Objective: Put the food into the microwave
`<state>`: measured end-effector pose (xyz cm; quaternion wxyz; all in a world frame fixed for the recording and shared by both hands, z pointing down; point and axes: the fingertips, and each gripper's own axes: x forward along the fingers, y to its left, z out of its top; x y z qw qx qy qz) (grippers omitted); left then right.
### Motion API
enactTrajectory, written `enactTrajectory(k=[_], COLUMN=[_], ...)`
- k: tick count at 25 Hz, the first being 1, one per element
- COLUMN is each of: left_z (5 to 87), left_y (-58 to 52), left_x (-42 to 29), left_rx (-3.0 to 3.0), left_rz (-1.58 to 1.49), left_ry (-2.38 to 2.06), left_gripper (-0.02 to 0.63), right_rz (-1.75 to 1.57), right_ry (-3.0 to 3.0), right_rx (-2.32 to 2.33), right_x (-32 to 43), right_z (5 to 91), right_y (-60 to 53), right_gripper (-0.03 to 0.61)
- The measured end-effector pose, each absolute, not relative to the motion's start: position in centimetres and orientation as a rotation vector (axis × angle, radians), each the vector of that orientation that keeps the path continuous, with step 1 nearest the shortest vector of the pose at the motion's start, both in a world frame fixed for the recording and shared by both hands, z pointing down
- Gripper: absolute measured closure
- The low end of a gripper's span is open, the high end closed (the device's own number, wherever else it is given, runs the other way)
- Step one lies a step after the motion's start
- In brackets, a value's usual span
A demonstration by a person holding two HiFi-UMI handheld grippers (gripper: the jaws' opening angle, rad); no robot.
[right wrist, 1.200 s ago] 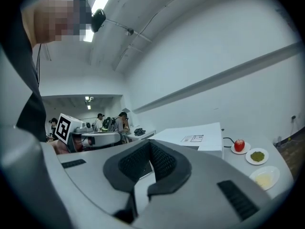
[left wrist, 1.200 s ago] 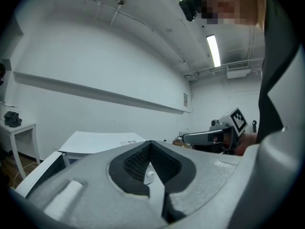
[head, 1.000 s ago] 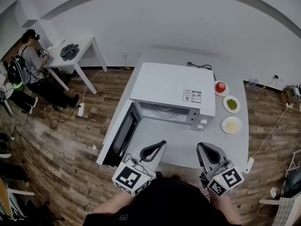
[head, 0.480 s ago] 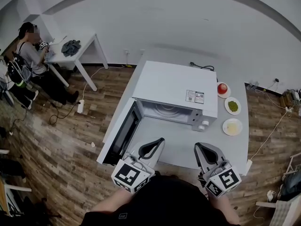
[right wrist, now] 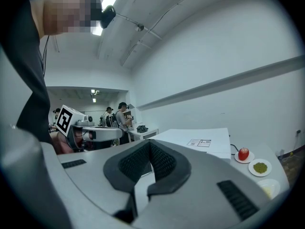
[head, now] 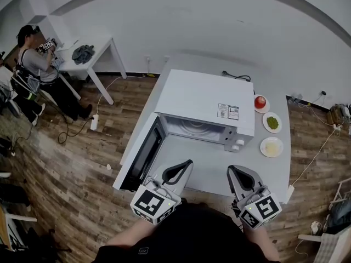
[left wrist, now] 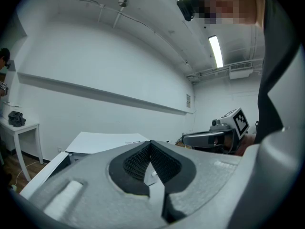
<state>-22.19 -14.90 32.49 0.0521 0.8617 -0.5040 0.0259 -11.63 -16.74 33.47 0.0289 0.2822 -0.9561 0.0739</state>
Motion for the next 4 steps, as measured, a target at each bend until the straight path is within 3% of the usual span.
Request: enactTrajectory(k=[4], left_z=[32.46], left_y=[-15.05], left_x=[-22.16], left_rx=[2.622], left_rz=[0.083], left_ry=[-1.535], left_gripper=[0.606], right_rz=[0.228], right_ry=[-2.949], right_rx=[0.872], right_x=[-11.59], right_z=[33.46], right_y=[-16.86], right_gripper=[0.566])
